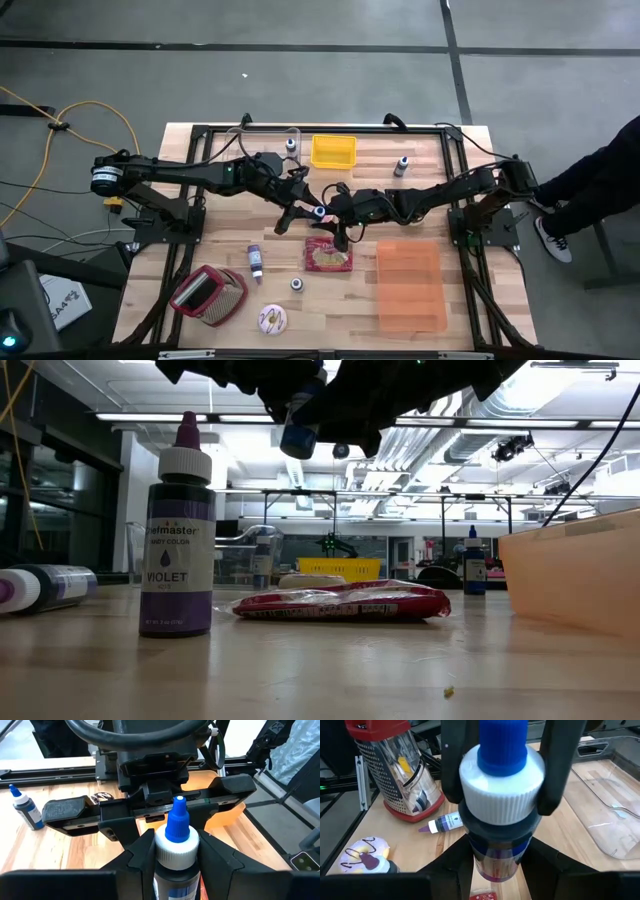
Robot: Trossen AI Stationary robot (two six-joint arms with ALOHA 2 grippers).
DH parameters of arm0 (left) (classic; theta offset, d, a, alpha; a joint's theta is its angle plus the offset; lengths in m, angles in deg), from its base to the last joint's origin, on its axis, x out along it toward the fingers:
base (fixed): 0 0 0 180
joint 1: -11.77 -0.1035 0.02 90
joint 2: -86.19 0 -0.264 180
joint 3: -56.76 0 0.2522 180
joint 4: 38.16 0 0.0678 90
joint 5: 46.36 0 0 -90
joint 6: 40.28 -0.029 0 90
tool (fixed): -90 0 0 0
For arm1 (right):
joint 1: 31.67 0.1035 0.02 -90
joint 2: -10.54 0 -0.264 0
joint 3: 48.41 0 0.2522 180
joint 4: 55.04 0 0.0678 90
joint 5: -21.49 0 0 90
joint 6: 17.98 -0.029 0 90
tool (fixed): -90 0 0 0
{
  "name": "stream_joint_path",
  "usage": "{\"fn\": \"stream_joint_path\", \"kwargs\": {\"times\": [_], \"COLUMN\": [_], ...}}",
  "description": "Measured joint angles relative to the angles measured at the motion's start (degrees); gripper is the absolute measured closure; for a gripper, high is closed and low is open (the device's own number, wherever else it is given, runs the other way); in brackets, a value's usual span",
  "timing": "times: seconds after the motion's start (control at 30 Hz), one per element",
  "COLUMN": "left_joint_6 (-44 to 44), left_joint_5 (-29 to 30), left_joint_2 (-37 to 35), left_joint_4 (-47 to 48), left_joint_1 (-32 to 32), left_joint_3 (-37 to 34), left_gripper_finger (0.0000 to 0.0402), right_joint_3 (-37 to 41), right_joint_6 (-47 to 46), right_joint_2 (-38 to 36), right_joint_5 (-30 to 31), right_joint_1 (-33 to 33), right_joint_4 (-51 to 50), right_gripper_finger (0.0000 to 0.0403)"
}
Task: Pick & Place Food Item
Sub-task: Put the left blue food coloring bottle into the transparent bin
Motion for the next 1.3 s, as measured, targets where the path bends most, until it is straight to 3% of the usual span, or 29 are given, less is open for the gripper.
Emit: {"fn": "stream_joint_path", "kwargs": {"times": [0.5, 1.3], "left_joint_6": [0.2, -1.1], "left_joint_5": [0.6, 2.6], "left_joint_2": [0.0, -8.3], "left_joint_4": [2.7, 13.8], "left_joint_1": [-0.6, -12.0], "left_joint_3": [0.0, -0.1], "left_gripper_finger": [0.0290, 0.0287], "right_joint_3": [0.0, 0.0], "right_joint_6": [0.1, -2.9], "right_joint_2": [0.1, 0.0], "right_joint_5": [0.8, 3.8], "right_joint_1": [0.0, 0.5], "right_joint_4": [-4.0, -6.9], "right_gripper_finger": [0.0181, 0.0176]}}
